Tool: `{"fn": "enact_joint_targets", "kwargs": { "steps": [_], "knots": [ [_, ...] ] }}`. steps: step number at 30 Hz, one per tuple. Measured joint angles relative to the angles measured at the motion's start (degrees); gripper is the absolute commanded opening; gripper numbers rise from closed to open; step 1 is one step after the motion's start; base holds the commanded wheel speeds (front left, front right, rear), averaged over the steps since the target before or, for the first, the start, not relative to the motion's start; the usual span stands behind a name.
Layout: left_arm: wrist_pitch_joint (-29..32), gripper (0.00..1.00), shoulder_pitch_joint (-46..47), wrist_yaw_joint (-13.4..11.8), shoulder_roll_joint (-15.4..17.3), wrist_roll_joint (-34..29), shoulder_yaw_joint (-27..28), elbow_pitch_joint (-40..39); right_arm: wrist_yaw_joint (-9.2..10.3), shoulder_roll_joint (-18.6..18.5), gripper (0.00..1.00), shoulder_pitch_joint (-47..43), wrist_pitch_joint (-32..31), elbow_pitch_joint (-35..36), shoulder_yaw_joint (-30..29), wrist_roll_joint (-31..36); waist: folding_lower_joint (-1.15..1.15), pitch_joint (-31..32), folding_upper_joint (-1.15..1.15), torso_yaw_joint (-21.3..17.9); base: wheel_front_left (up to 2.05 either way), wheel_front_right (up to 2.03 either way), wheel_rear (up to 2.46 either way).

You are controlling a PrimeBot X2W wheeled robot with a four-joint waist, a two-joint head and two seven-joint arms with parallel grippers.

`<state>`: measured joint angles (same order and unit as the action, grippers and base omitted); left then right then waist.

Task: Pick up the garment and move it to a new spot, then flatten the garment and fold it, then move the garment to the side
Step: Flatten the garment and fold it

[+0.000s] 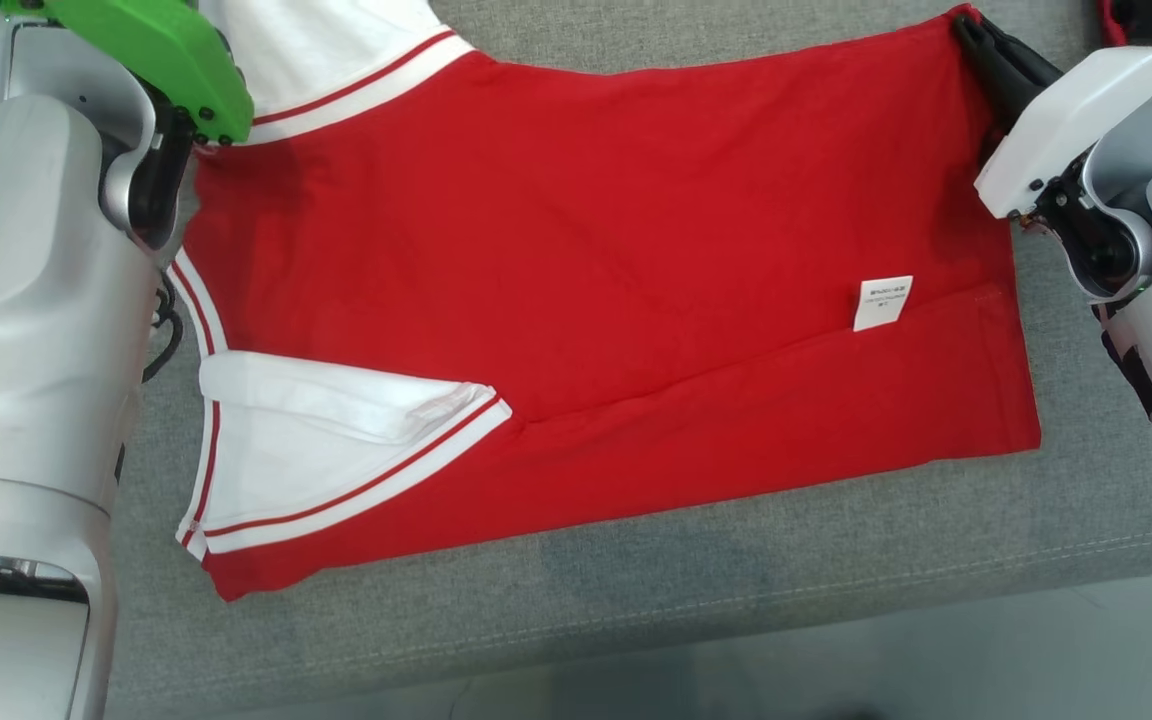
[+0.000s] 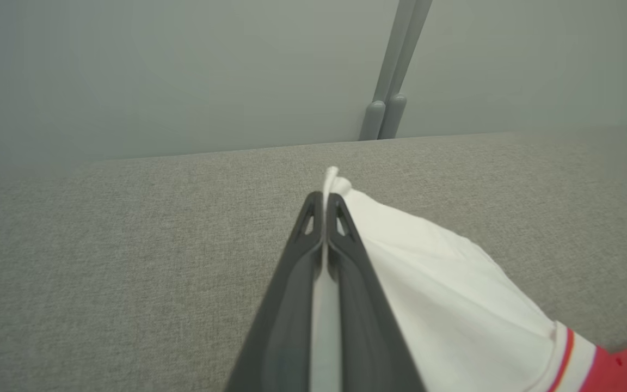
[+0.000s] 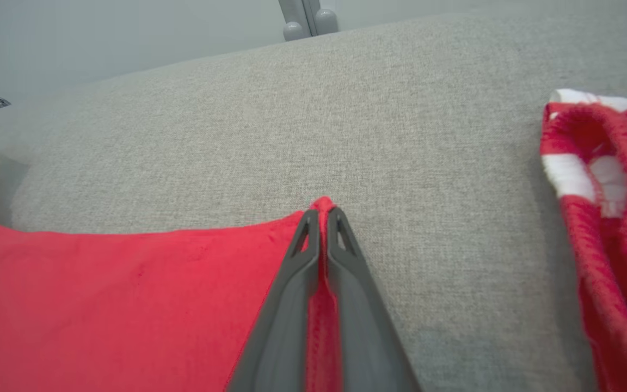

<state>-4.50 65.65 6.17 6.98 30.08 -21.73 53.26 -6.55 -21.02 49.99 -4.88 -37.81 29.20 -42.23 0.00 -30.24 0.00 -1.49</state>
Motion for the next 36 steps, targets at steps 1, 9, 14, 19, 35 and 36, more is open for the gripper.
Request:
{"fn": "enact_joint_targets", "kwargs": {
  "steps": [1, 9, 14, 19, 35, 36],
  "knots": [
    [-0.7, 0.00, -0.4, 0.2, 0.0, 0.3, 0.0, -0.1, -0.01, 0.0, 0.00, -0.1, 1.0, 0.0, 0.2, 0.1, 0.00, 0.4, 0.00, 0.0, 0.00, 0.00, 0.00],
    [-8.7, 0.00, -9.2, 0.4, 0.3, 2.0, 1.0, -2.8, -0.49, 0.5, 0.00, -5.0, 9.2, 0.3, 0.6, 0.1, 0.00, 4.0, 0.00, -0.1, 0.00, 0.00, 0.00],
    [-9.9, 0.00, -16.3, 0.9, -0.1, 4.3, 1.7, -5.7, -0.51, 0.5, 0.00, -9.1, 13.3, 0.4, 1.0, 0.1, 0.00, 6.8, 0.00, -0.1, 0.00, 0.00, 0.00],
    [-9.9, 0.00, -23.7, 0.9, -2.1, 7.7, 4.0, -10.0, -0.51, -0.1, 0.00, -13.0, 17.7, 1.2, 0.1, -0.2, 0.00, 9.3, 0.00, 0.4, 0.00, 0.00, 0.00],
    [-10.0, 0.00, -47.2, 0.9, -2.2, 8.1, 6.0, -29.7, -0.51, -0.5, 0.00, -24.8, 19.1, 4.9, -1.0, -0.1, 0.00, 15.6, 0.00, 3.9, 0.00, 0.00, 0.00],
    [-10.0, 0.00, -49.0, 0.9, -2.2, 8.1, 5.8, -30.3, -0.51, -0.5, 0.00, -25.1, 19.1, 5.1, -1.1, -0.1, 0.00, 15.8, 0.00, 4.0, 0.00, 0.00, 0.00]
  ]
}}
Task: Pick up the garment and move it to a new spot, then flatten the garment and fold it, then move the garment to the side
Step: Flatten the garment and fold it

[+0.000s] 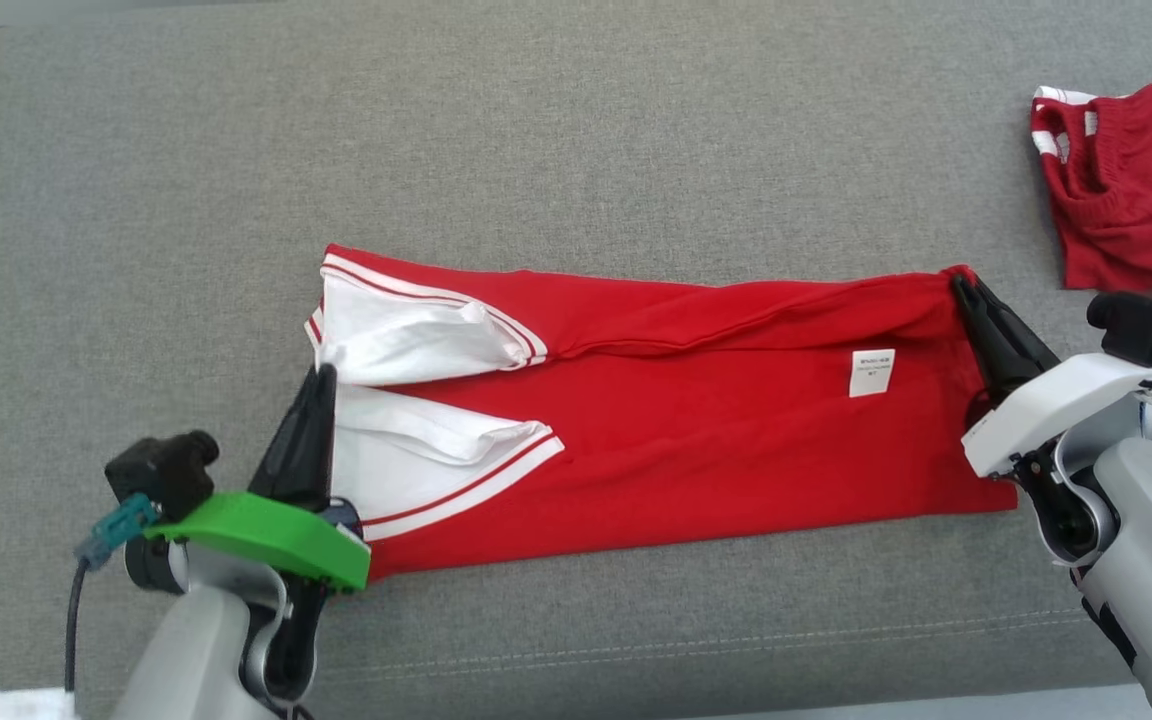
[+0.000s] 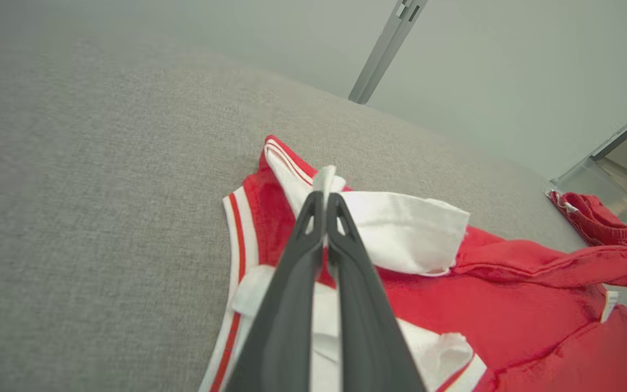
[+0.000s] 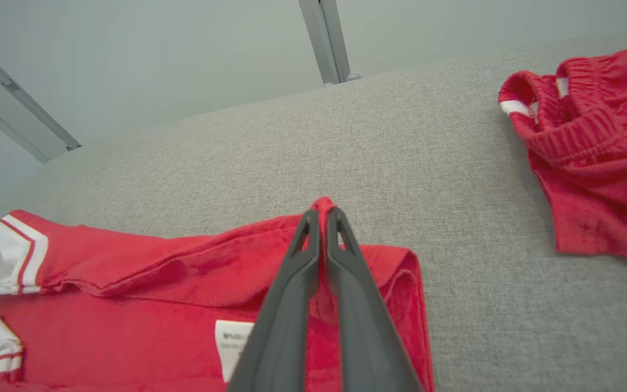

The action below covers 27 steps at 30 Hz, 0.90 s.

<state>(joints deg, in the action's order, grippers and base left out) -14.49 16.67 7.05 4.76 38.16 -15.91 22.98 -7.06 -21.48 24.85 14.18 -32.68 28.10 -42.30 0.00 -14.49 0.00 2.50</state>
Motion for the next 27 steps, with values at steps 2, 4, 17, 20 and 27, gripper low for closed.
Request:
{"fn": "enact_joint_targets", "kwargs": {
  "steps": [2, 4, 17, 20, 27],
  "knots": [
    [0.0, 0.00, -3.0, 0.0, 0.0, 0.4, -0.2, -1.4, 0.00, 0.0, 0.00, -0.9, 0.0, 0.8, -0.9, 0.0, 0.00, 0.3, 0.00, 0.2, 0.00, 0.00, 0.00],
    [0.0, 0.00, -5.2, 0.0, -0.2, 1.1, -0.4, -2.7, 0.00, 0.0, 0.00, -1.9, 0.0, 2.1, -2.5, 0.0, 0.00, 0.4, 0.00, 0.5, 0.00, 0.00, 0.00],
    [1.8, 0.00, -14.7, -2.1, 0.6, 1.5, -0.7, -9.2, 0.00, 1.9, 0.00, -6.4, 0.2, 7.0, -4.1, 3.0, 0.00, 0.8, 0.00, -0.8, 0.00, 0.00, 0.00],
    [2.1, 0.00, -15.8, -3.1, 1.1, 1.5, -0.2, -10.2, 0.00, 1.9, 0.00, -7.3, 0.2, 7.4, -4.6, 4.2, 0.00, 0.7, 0.00, -1.4, 0.00, 0.00, 0.00],
    [2.9, 0.00, -18.0, -5.1, 1.6, 2.9, 1.4, -12.2, -0.01, 1.1, 0.00, -8.9, 0.2, 7.8, -7.8, 7.8, 0.00, 0.2, 0.00, -1.8, 0.00, 0.00, 0.00]
  ]
}}
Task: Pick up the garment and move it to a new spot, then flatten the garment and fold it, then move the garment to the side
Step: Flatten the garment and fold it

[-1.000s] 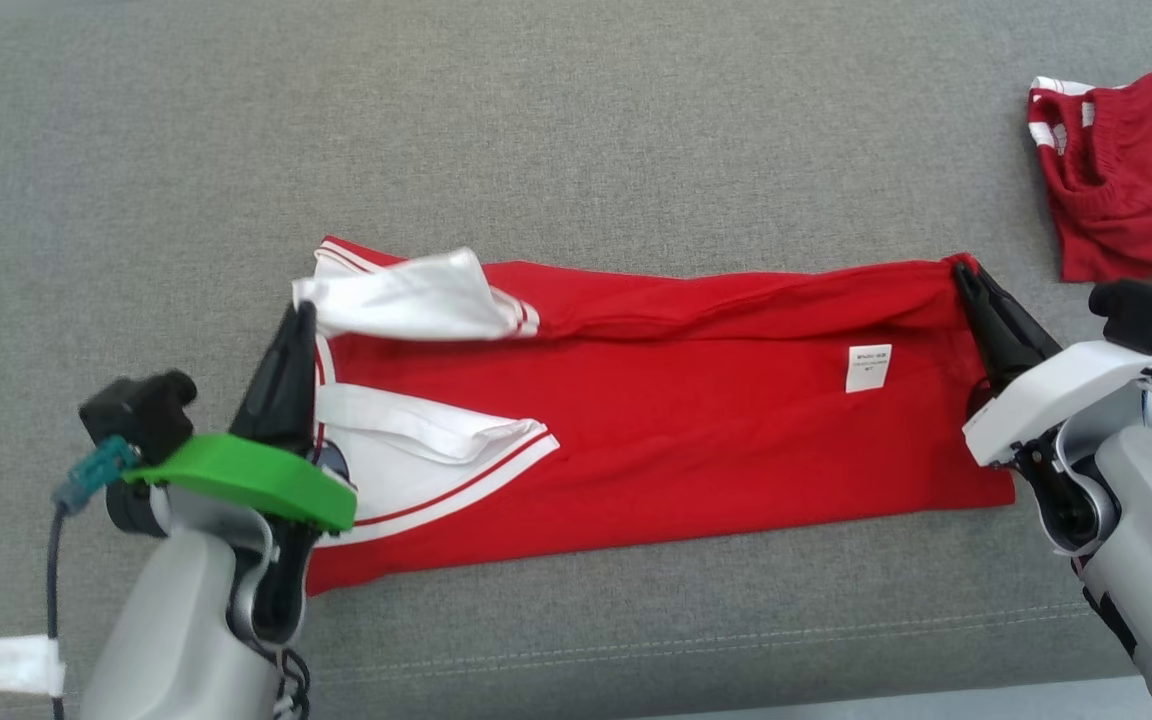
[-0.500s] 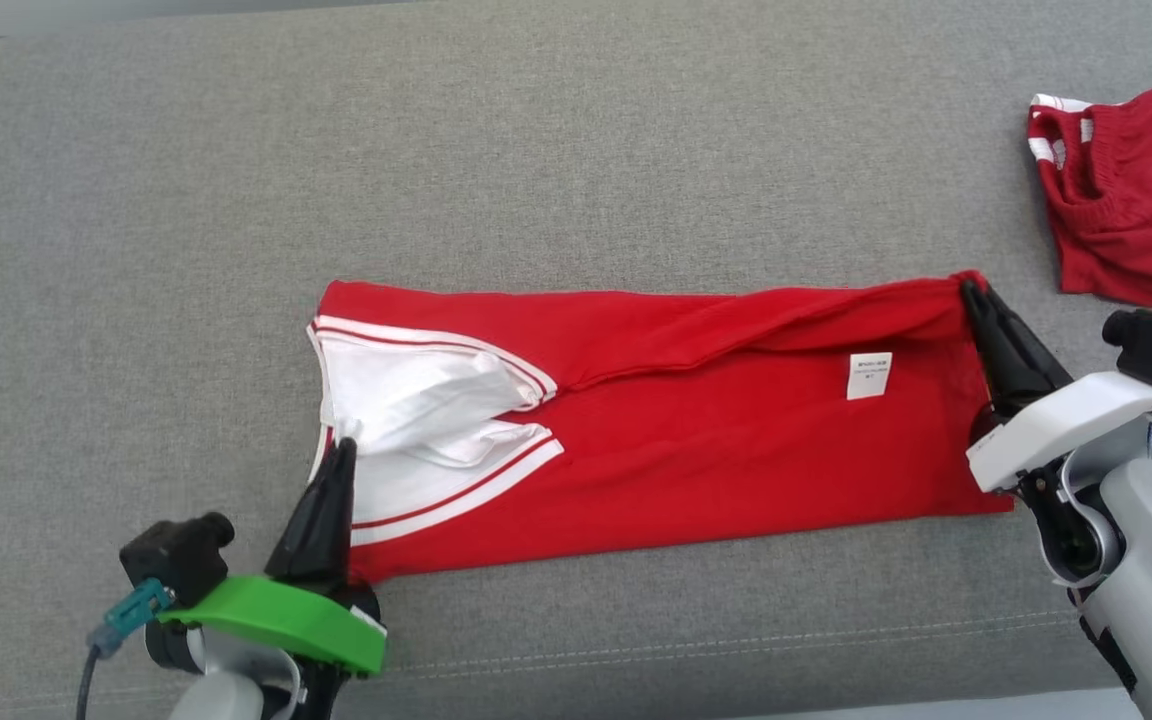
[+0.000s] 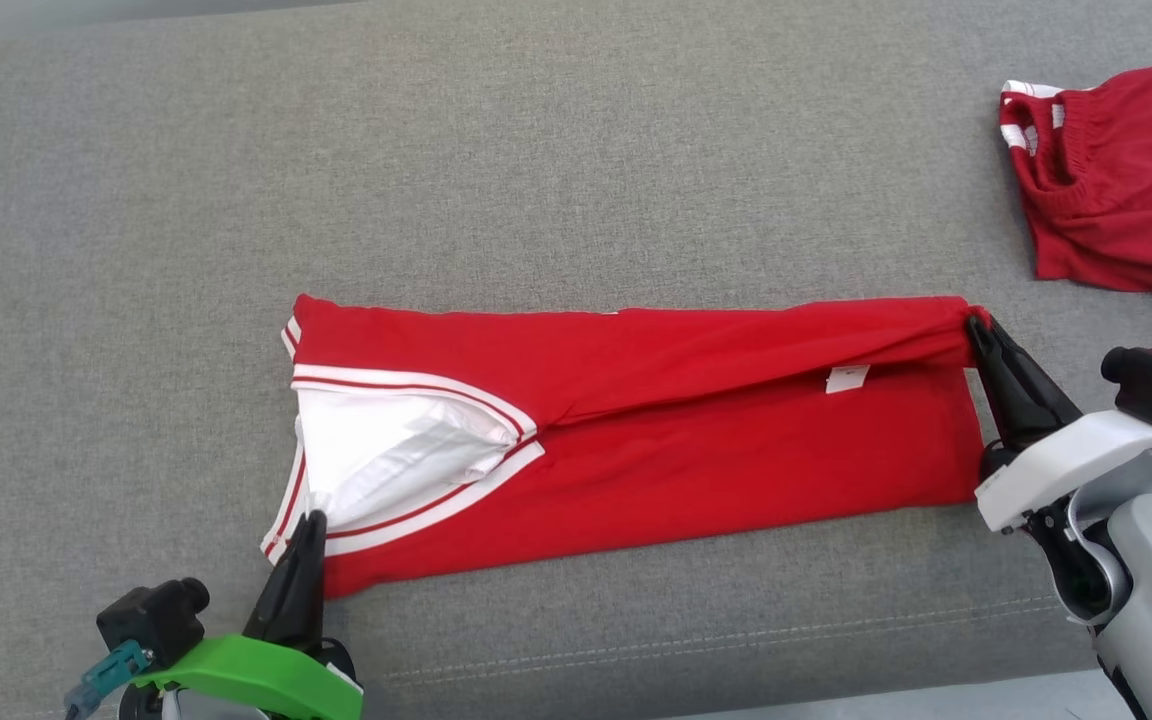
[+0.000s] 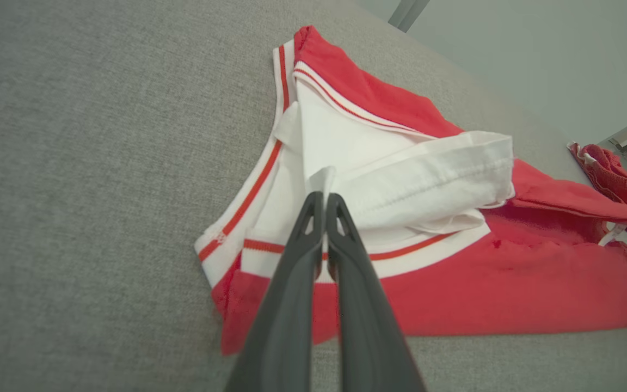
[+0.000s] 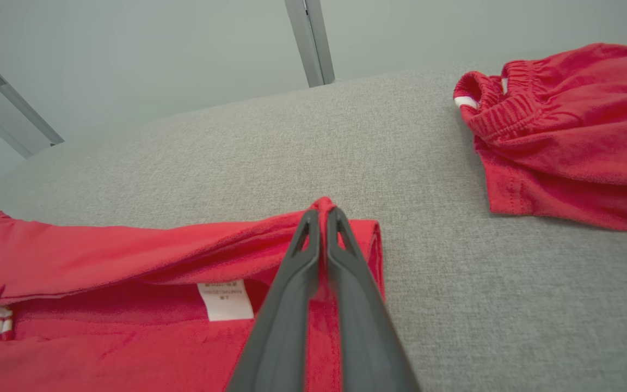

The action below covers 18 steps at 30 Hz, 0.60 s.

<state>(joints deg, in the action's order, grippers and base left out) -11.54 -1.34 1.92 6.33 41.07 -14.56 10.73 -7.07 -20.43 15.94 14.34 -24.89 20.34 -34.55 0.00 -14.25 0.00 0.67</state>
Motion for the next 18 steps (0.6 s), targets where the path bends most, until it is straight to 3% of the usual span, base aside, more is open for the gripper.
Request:
{"fn": "enact_joint_targets", "kwargs": {
  "steps": [4, 8, 12, 14, 16, 17, 18],
  "knots": [
    [1.3, 0.00, -1.1, 0.0, 0.0, 0.2, -0.6, -0.9, 0.00, -0.5, 0.00, -1.3, 0.0, 0.4, 0.9, 2.8, 0.00, -0.2, 0.00, -0.1, 0.00, 0.00, 0.00],
    [2.0, 0.00, -1.4, -0.4, 0.0, 0.5, -1.0, -1.8, 0.00, -1.9, 0.16, -2.1, 0.0, 1.0, 3.1, 7.2, 0.00, -0.4, 0.00, 0.0, 0.00, 0.00, 0.00],
    [2.5, 0.00, -1.9, -0.7, 0.1, 0.5, -0.9, -2.7, -0.01, -2.2, 0.24, -3.9, 0.0, 1.0, 3.4, 9.3, 0.00, -0.4, 0.00, -0.1, 0.00, 0.00, 0.00],
    [3.0, 0.00, -2.3, -1.0, 0.4, 0.5, -0.8, -3.2, -0.02, -2.2, 0.38, -4.6, 0.0, 1.0, 3.0, 10.1, 0.00, -0.4, 0.00, -0.2, 0.00, 0.00, 0.00],
    [3.0, 0.00, -2.4, -1.3, 0.8, 0.5, -0.6, -3.8, -0.05, -2.1, 0.84, -5.1, 0.0, 1.0, 2.8, 10.5, 0.00, -0.4, 0.00, -0.3, 0.00, 0.00, 0.00],
    [3.0, 0.26, -2.5, -1.5, 1.0, 0.5, -0.4, -4.2, -0.05, -2.1, 1.00, -5.2, 0.0, 1.0, 3.0, 10.9, 0.00, -0.4, 0.00, -0.5, 0.00, 0.00, 0.00],
    [3.0, 0.49, -2.5, -1.5, 1.1, 0.5, -0.2, -4.5, -0.07, -2.0, 1.00, -5.3, 0.0, 1.0, 3.0, 11.2, 0.00, -0.3, 0.00, -0.6, 0.00, 0.00, 0.00]
  ]
}}
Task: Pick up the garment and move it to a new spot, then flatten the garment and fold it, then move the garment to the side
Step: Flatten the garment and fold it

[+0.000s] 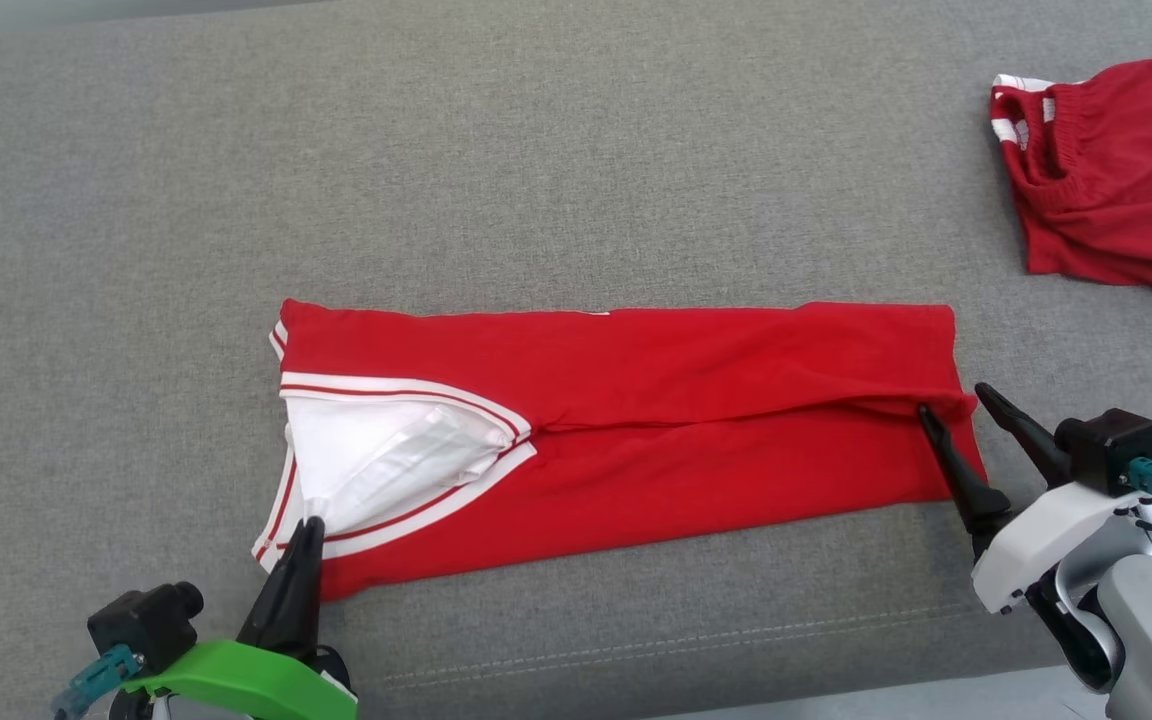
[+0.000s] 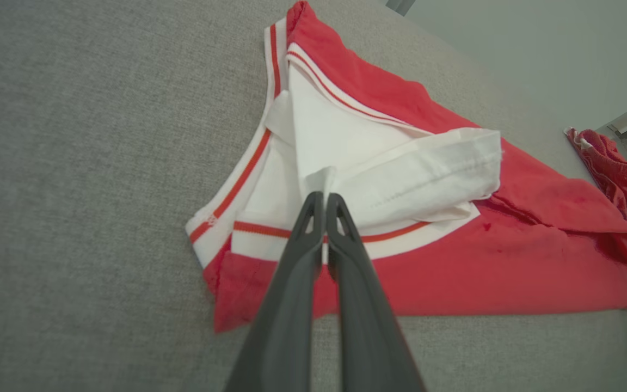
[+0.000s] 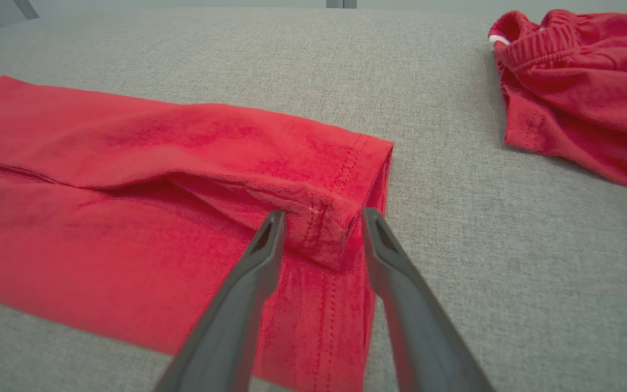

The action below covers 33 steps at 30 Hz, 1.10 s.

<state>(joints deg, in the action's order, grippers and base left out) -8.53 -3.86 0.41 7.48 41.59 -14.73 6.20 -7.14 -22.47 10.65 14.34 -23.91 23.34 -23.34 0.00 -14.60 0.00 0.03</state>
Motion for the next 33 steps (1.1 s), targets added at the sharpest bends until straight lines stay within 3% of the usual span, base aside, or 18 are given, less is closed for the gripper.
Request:
{"fn": "enact_joint_targets", "kwargs": {
  "steps": [1, 2, 12, 19, 33],
  "knots": [
    [0.0, 0.82, 0.0, 0.0, 0.3, 0.0, 0.1, -0.4, 0.00, 0.0, 1.00, -0.1, 0.0, 0.0, 0.1, 0.2, 0.00, 0.1, 0.00, -0.2, 0.00, 0.00, 0.00],
    [0.0, 1.00, 0.0, 0.0, 0.6, -0.1, 0.0, -0.7, 0.00, -0.1, 1.00, -0.2, 0.0, 0.1, 0.4, 0.7, 0.00, 0.1, 0.00, -0.3, 0.00, 0.00, 0.00],
    [0.7, 1.00, -1.4, -2.2, 2.2, -0.6, 1.6, -2.3, 0.00, -3.8, 1.00, -3.8, 0.0, -2.2, 2.8, 5.2, 0.00, 1.5, 0.00, -1.3, 0.00, 0.00, 0.00],
    [-1.7, 1.00, -1.5, -2.5, 3.4, -3.2, 2.6, -6.3, 0.00, 0.1, 1.00, -4.4, 0.0, -1.1, -7.4, -3.0, 0.00, 3.3, 0.00, -1.9, 0.00, 0.00, 0.00],
    [-4.2, 1.00, 1.4, -2.4, 2.3, -10.5, -2.0, -11.4, 0.00, 3.5, 1.00, -3.2, 0.0, -2.3, -10.1, -6.2, 0.00, 8.2, 0.00, -2.0, 0.00, 0.00, 0.00]
  ]
}}
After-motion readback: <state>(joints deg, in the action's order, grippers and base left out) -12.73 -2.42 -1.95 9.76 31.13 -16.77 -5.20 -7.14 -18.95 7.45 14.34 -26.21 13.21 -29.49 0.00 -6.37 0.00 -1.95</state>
